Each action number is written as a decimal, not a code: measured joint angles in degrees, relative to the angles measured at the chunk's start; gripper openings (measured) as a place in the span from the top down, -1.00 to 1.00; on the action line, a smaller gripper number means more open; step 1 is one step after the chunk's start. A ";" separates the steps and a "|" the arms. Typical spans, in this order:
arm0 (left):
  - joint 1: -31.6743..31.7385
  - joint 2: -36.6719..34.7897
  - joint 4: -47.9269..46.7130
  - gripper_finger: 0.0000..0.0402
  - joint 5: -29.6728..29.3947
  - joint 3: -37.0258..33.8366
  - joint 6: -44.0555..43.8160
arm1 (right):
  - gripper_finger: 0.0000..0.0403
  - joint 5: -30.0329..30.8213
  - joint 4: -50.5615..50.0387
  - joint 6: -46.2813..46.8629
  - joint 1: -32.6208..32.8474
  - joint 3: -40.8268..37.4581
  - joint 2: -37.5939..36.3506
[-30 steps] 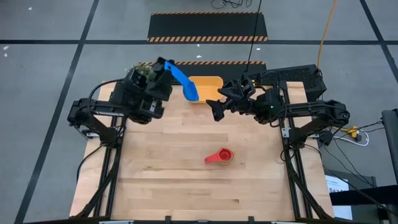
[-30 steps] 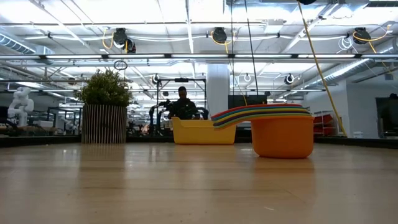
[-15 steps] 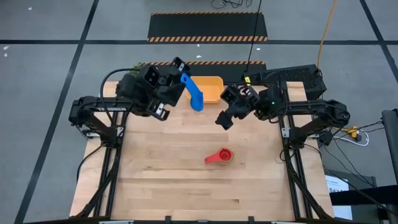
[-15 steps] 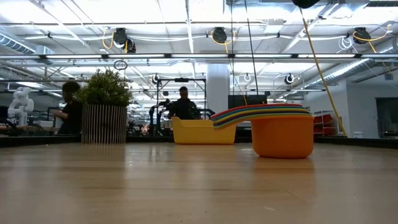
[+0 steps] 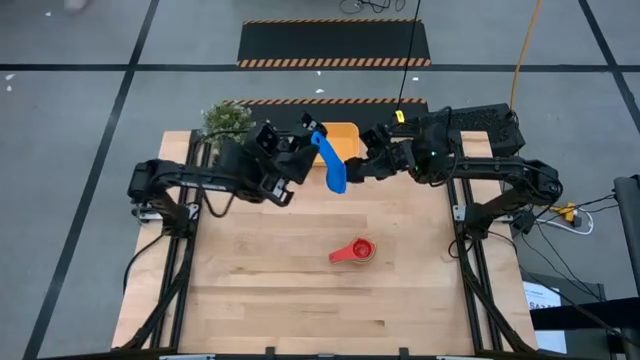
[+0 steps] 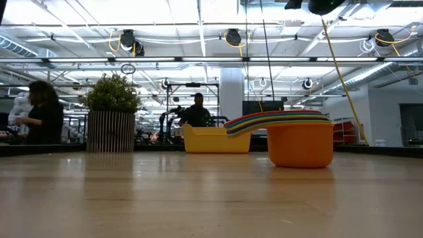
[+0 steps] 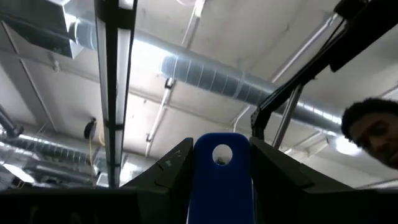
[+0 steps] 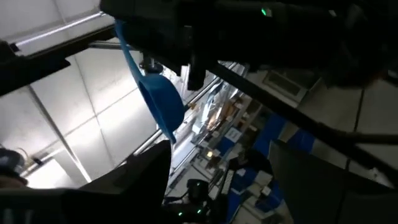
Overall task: Nest measuring cups in basket
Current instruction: Stack the blue measuring cup on top of the red measuring cup
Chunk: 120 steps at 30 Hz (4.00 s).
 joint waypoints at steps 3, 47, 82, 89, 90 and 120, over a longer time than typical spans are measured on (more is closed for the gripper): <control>-0.04 2.26 5.83 0.28 -1.03 0.00 -0.66 | -0.30 0.39 1.56 -4.33 0.00 0.00 0.00; 2.56 3.84 -12.07 0.28 -0.39 -0.02 -8.25 | 0.00 -14.34 -6.03 4.60 -2.08 0.02 -0.73; 1.08 -4.54 -37.83 0.05 -11.16 0.00 1.65 | 0.97 -8.25 -36.07 -9.08 -6.50 0.04 -10.53; 1.99 -14.99 -60.26 -0.32 -14.91 0.02 -15.08 | 1.00 -8.52 -49.93 -14.47 -10.89 0.07 -14.64; 2.24 -16.15 -63.56 -0.35 -15.41 0.04 -18.94 | 1.00 -8.23 -52.91 -16.26 -11.18 0.07 -15.29; 1.43 -9.43 -87.91 -0.07 -7.84 -0.02 -61.11 | 1.00 21.59 -96.46 -45.40 0.51 0.00 -24.35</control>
